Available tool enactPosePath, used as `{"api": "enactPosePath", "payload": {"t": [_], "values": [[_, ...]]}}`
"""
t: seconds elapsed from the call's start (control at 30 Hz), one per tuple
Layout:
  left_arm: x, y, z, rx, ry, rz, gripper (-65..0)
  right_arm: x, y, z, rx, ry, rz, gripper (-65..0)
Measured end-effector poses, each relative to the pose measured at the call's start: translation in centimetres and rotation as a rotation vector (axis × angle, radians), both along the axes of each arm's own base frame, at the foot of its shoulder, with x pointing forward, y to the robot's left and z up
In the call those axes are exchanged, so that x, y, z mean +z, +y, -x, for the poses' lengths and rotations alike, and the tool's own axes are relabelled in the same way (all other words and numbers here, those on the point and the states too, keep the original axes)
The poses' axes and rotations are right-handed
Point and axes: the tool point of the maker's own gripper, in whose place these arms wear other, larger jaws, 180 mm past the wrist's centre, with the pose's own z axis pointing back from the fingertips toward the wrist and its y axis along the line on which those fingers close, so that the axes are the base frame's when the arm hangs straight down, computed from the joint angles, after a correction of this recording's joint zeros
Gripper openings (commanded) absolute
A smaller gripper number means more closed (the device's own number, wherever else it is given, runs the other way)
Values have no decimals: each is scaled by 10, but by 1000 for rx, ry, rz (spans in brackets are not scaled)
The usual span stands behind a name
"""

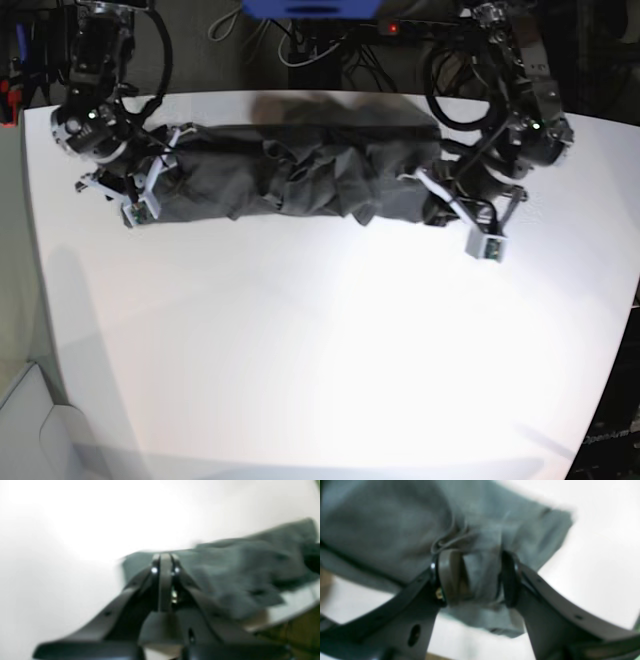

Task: Layout the t-shirt on the table in an organized manner, then fold the t-shirt properly
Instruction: 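Fold the strip end with the left gripper over toward the right gripper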

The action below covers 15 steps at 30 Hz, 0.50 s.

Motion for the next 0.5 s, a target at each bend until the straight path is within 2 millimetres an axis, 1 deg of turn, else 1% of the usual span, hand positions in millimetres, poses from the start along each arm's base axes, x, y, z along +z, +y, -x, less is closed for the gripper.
{"api": "enactPosePath", "payload": {"t": [0.03,0.07,0.1,0.17,0.27,0.3,0.33,0.4,0.43,0.5], "values": [[-1,13,2,32,-1,-12,-628,5,-1,-3,0,-16,6,-374],[-4,25,5,58,12,-24,-646,11,-1,-5,2,-33,15,-374],[-9,34,9,82,29,-31,-650,18,-1,-6,5,-50,24,-373],[-23,51,18,116,81,-42,-648,34,0,-8,12,-94,40,-371],[-44,75,22,156,133,-53,-648,54,9,-12,7,-152,36,-371],[-56,80,25,163,168,-53,-648,58,14,-12,9,-161,27,-373],[-67,82,30,166,205,-48,-648,56,18,-10,12,-148,19,-375],[-80,79,35,161,261,-29,-648,52,26,-8,28,-129,21,-380],[-80,79,33,163,255,-30,-648,52,38,-8,55,-130,5,-392],[-73,79,23,165,220,-24,-648,52,73,-9,149,-132,-37,-435]]}}
